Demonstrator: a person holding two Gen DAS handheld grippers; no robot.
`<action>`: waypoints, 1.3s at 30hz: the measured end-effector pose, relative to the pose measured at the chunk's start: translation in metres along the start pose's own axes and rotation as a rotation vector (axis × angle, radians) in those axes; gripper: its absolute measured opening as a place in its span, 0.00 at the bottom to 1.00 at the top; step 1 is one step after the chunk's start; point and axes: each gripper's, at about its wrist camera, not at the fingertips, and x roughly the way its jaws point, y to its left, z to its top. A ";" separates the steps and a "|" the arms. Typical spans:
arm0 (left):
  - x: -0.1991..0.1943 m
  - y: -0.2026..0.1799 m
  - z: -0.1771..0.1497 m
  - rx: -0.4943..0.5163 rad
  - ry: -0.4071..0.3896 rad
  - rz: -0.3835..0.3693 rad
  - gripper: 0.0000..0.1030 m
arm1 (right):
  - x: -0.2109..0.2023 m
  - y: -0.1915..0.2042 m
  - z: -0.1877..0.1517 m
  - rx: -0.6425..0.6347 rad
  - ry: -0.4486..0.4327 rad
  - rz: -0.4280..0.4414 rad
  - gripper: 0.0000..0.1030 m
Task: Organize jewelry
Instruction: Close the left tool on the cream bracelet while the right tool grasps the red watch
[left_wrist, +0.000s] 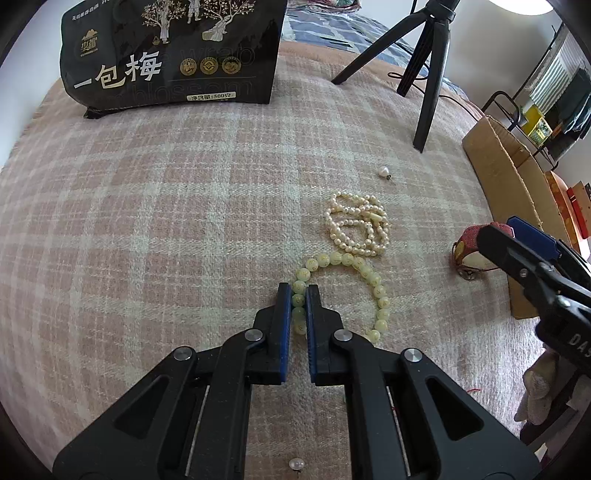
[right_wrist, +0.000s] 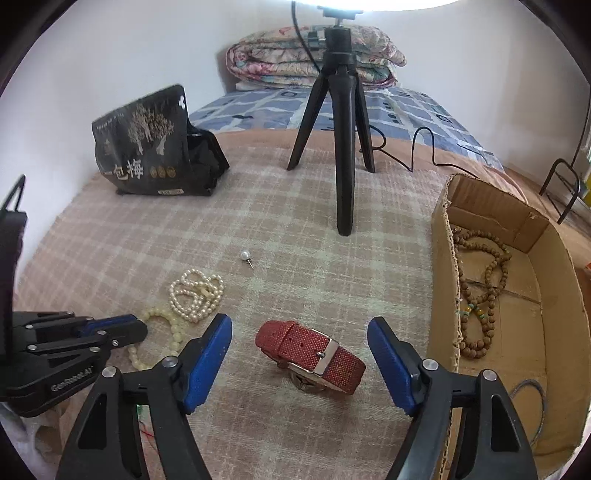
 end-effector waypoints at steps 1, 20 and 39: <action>0.001 0.000 0.000 -0.001 0.000 -0.001 0.05 | -0.004 -0.003 -0.001 0.021 -0.013 0.030 0.78; 0.000 0.002 -0.001 -0.008 -0.001 -0.010 0.05 | 0.006 0.029 0.000 -0.169 -0.015 -0.251 0.82; -0.003 0.008 -0.003 -0.020 -0.017 0.027 0.05 | 0.015 0.031 -0.020 -0.085 -0.022 -0.339 0.79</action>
